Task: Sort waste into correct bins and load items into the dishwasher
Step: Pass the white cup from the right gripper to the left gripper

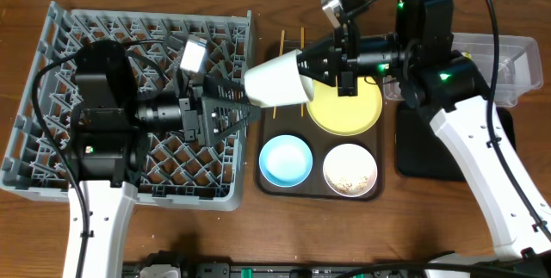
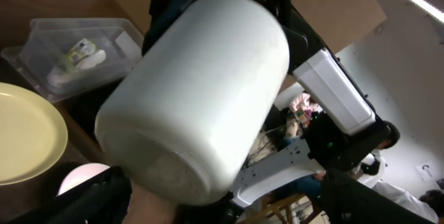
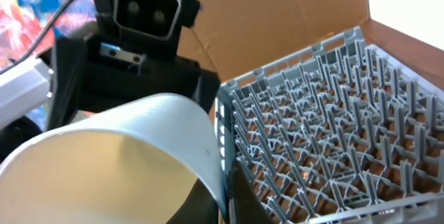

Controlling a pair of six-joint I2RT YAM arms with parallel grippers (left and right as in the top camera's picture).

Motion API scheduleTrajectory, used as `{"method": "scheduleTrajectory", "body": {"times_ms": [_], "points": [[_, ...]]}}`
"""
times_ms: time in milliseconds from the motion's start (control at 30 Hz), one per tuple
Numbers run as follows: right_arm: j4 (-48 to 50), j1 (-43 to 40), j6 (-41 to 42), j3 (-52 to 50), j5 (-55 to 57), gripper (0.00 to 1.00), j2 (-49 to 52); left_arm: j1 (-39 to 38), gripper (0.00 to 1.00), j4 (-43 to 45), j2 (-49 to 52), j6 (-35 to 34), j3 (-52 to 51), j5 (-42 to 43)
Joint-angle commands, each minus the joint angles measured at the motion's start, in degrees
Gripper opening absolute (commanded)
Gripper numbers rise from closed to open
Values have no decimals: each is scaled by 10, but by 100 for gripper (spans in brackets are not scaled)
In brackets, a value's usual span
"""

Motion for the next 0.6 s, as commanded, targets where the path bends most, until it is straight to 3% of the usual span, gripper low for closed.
{"method": "scheduleTrajectory", "body": {"times_ms": [0, 200, 567], "points": [[8, -23, 21, 6, -36, 1, -1, -9, 92, 2, -2, 5, 8, 19], [5, -44, 50, 6, -52, 1, -1, -9, 92, 6, -2, 8, 8, 10], [6, 48, 32, 6, -44, 1, -1, -9, 92, 6, -2, 8, 8, -17]]}}
